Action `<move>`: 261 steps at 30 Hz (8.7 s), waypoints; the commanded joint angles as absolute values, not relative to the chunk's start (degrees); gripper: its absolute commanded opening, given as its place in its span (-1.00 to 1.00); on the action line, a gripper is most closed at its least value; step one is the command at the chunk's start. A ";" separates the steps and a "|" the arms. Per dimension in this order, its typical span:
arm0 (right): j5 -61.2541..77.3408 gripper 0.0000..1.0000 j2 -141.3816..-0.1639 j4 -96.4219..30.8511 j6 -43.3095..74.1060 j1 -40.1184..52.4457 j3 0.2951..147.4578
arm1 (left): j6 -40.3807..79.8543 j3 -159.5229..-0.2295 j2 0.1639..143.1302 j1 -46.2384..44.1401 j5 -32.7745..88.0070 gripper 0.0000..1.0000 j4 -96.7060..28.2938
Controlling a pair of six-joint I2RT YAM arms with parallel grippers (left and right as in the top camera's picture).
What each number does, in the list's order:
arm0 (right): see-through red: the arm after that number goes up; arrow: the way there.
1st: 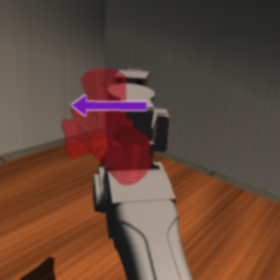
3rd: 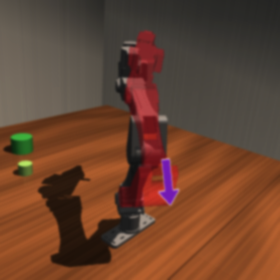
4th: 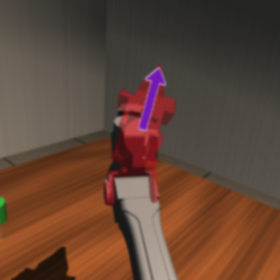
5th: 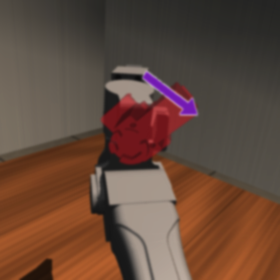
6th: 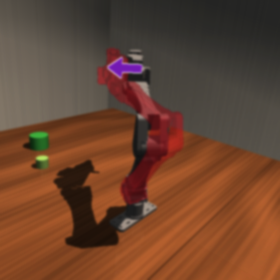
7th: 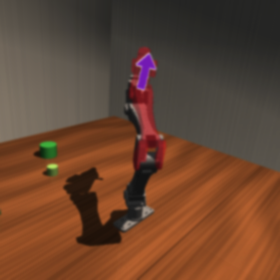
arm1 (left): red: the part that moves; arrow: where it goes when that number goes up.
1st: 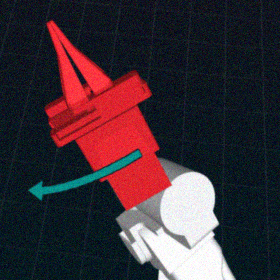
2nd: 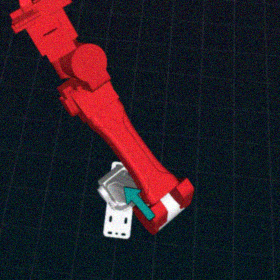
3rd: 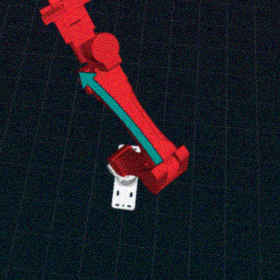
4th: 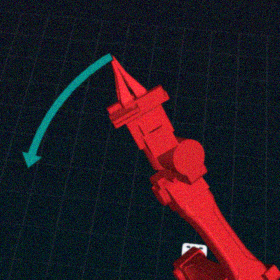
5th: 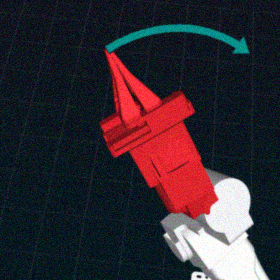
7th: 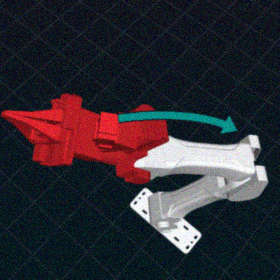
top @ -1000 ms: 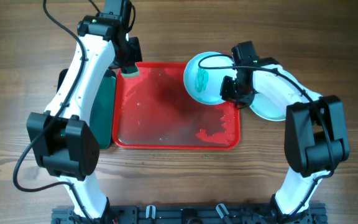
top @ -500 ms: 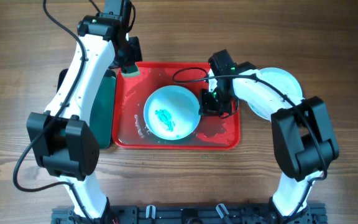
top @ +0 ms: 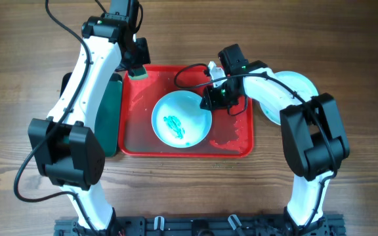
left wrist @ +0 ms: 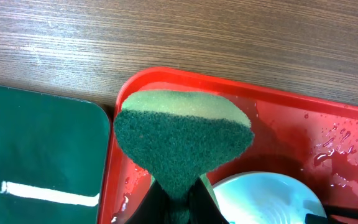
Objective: Clean dirty plates on tray and stack at the side
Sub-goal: 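Lower the sponge with the left gripper onto the green-smeared plate, then scrub the plate with the sponge while the right gripper holds its rim, then continue scrubbing around the plate with the left gripper's sponge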
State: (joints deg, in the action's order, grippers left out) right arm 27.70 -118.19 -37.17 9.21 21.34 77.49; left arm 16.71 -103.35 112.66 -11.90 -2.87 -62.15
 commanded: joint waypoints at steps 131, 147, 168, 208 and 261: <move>36.99 -0.92 -119.70 -17.61 31.48 18.87 66.89 | 26.24 -83.77 126.98 -15.77 -13.06 -0.92 -43.55; 37.01 -0.92 -119.70 -17.58 31.53 18.87 66.89 | -1.15 -83.79 126.98 -15.75 37.19 -0.92 -49.04; 37.01 -0.91 -119.70 -17.58 31.51 18.87 66.89 | 4.56 -83.79 126.98 -18.44 8.01 -0.92 -60.95; 36.99 -0.92 -119.70 -17.45 31.46 18.87 66.89 | -3.18 -83.79 126.96 -19.29 39.27 -0.92 -57.52; 36.99 -0.92 -119.70 -17.41 31.27 18.87 66.89 | 27.03 -83.79 126.98 -19.20 -6.68 -0.92 -36.42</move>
State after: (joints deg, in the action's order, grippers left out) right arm 38.26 -118.19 -16.40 31.24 18.48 67.85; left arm 12.58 -84.58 123.81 -19.92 27.86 -38.81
